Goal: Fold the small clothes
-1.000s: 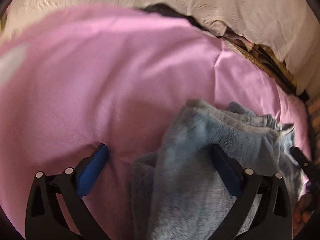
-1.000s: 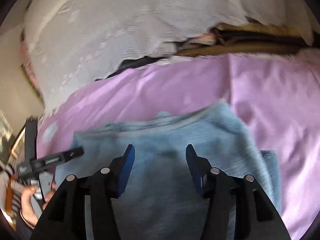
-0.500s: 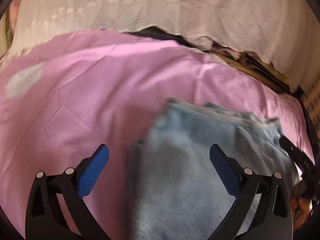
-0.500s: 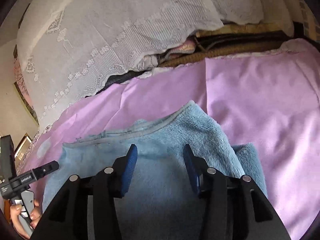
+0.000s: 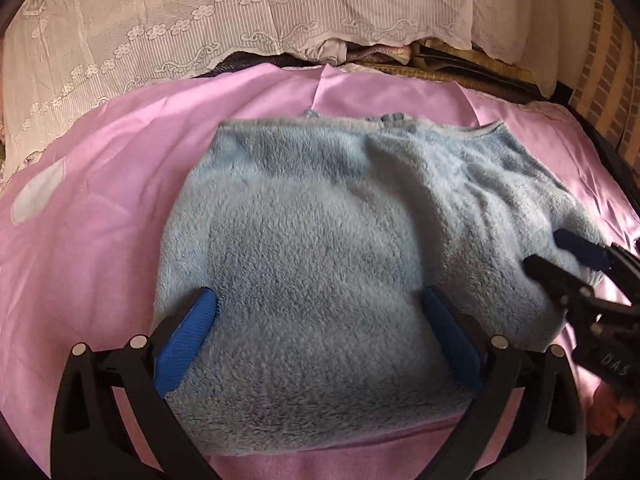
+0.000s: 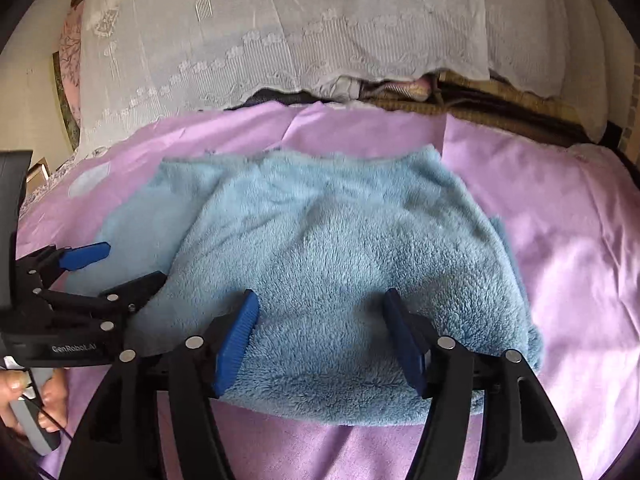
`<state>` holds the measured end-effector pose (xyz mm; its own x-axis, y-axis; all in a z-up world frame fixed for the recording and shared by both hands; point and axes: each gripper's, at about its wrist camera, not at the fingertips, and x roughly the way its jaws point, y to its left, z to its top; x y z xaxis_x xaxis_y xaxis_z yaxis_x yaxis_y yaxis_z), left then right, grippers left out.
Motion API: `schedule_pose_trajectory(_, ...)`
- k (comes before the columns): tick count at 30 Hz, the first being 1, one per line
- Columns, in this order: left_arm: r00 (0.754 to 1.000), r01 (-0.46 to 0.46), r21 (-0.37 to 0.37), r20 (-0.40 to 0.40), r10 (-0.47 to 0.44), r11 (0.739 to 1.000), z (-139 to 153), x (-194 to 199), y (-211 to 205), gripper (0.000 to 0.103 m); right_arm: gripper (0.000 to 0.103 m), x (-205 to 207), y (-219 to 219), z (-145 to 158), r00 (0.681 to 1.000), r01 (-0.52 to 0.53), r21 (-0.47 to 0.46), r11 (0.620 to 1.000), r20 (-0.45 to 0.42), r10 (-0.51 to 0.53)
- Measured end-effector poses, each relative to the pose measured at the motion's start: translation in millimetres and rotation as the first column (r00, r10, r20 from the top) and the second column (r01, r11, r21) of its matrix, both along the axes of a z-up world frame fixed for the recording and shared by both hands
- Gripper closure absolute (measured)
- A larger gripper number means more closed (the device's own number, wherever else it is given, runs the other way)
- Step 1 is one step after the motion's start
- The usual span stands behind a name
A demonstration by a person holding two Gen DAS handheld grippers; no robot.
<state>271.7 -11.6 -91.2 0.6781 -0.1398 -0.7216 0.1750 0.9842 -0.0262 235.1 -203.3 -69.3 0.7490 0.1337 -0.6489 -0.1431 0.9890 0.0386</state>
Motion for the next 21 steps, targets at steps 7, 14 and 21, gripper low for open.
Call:
schedule_pose_trajectory(7,0.999,-0.015,0.000,0.035,0.015,1.000,3.9,-8.1,1.2,0.004,0.037,-6.7,3.6,-0.9,1.000,0.019,-0.022,1.000,0.012,-0.019)
schedule_pose_trajectory(14,0.997,-0.060,-0.085,0.043,0.064,0.995,11.2,-41.5,26.0,0.004,0.028,-40.6,-14.1,3.8,0.998,0.053,0.062,0.997,0.031,-0.055)
schedule_pose_trajectory(21,0.997,-0.064,-0.043,0.027,0.066,0.997,6.3,-38.1,23.0,0.004,0.011,-32.8,-10.0,-8.5,0.998,0.019,0.072,0.997,-0.057,-0.014)
